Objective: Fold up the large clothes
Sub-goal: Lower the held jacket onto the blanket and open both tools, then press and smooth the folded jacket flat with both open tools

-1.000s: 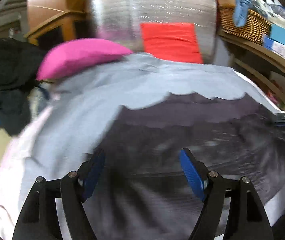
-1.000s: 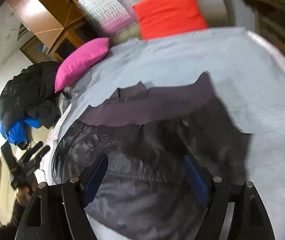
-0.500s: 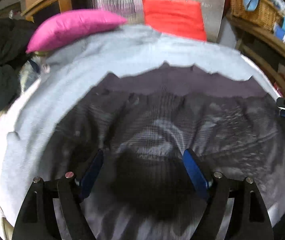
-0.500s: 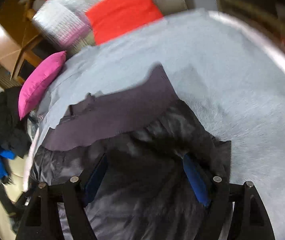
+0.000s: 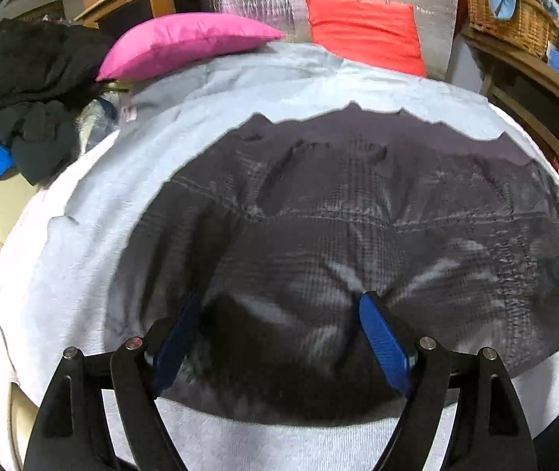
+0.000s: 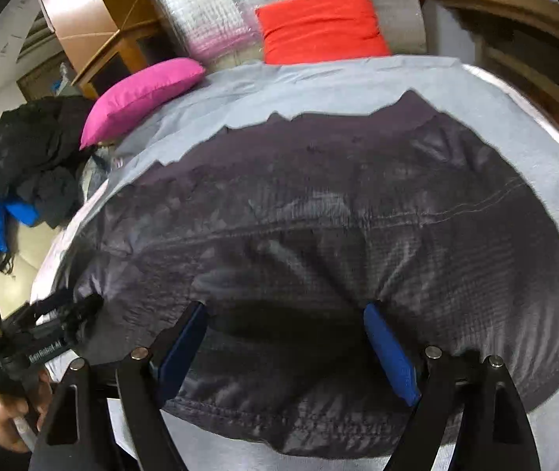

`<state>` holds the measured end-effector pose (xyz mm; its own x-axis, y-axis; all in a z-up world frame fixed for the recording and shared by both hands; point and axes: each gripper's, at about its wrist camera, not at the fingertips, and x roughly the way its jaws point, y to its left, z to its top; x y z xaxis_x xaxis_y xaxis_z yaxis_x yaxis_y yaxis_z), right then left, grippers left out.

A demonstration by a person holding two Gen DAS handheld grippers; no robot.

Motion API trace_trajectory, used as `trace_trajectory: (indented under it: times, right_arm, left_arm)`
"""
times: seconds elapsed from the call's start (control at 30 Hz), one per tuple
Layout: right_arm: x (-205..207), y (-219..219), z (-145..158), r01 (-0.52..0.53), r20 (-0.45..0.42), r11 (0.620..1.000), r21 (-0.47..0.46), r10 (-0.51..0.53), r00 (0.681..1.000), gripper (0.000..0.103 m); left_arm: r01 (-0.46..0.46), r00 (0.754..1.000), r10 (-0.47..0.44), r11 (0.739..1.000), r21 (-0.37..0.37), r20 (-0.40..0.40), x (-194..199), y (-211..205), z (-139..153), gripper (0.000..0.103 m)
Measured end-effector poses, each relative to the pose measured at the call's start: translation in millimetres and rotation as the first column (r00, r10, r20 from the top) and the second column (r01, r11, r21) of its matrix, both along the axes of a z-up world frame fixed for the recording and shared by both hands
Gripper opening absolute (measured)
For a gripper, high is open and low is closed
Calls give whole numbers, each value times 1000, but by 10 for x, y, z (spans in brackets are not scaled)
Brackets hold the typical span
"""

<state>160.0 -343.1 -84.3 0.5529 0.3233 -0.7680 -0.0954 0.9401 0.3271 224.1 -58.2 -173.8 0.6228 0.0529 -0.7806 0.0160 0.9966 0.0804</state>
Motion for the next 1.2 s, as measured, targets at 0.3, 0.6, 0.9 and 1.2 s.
trace_trajectory:
  times: [0.3, 0.6, 0.9, 1.2]
  right_arm:
    - [-225, 199, -32, -31, 14, 999, 35, 30, 999, 85]
    - [-300, 249, 155, -26, 66, 997, 72, 21, 998, 85]
    - [-357, 236, 24, -28, 15, 997, 75, 27, 1000, 85]
    - [-929, 144, 264, 41, 70, 999, 14, -42, 997, 87]
  left_arm:
    - [-82, 996, 82, 997, 4, -26, -106, 259, -119, 83]
    - [-156, 988, 156, 988, -22, 14, -233, 459, -73, 83]
    - [-174, 985, 172, 982, -71, -28, -373, 512, -106, 85]
    - [-66, 996, 72, 993, -93, 61, -791, 87, 238, 86]
